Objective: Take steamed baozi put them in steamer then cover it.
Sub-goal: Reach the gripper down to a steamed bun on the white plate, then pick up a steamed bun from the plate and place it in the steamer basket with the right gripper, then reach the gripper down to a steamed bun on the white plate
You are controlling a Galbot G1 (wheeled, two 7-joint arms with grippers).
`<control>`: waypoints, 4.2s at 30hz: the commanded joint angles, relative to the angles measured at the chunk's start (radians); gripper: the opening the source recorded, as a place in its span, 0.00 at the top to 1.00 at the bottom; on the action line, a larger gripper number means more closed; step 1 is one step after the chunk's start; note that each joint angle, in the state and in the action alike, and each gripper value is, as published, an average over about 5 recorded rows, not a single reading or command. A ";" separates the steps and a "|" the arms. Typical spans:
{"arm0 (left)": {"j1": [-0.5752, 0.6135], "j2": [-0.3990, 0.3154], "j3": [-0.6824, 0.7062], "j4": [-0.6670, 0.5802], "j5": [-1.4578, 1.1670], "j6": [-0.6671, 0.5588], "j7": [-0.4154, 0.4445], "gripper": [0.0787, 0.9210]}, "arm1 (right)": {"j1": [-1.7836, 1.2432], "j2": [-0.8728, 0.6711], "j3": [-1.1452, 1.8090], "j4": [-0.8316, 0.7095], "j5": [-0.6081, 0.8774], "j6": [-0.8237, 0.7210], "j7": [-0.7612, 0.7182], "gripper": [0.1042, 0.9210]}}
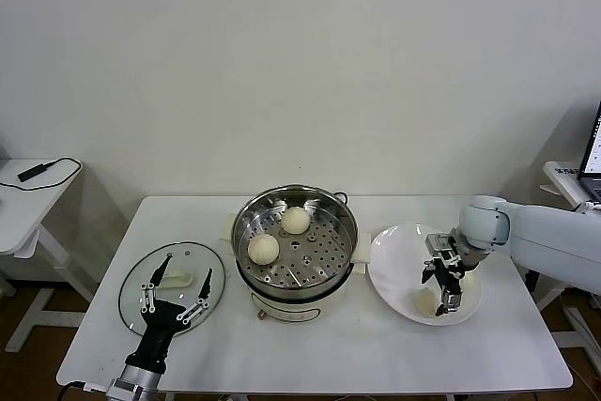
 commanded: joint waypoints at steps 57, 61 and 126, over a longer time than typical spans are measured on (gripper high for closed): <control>0.007 0.006 -0.005 -0.026 -0.003 -0.013 -0.003 0.12 | 0.416 0.411 0.021 0.250 -0.395 0.825 0.099 0.34; 0.005 0.007 -0.006 -0.026 -0.004 -0.016 -0.004 0.12 | 0.346 0.444 0.044 0.217 -0.499 0.923 0.144 0.33; -0.010 0.016 0.002 -0.032 0.002 -0.011 -0.010 0.12 | 0.206 -0.059 0.046 -0.237 0.081 0.182 -0.181 0.12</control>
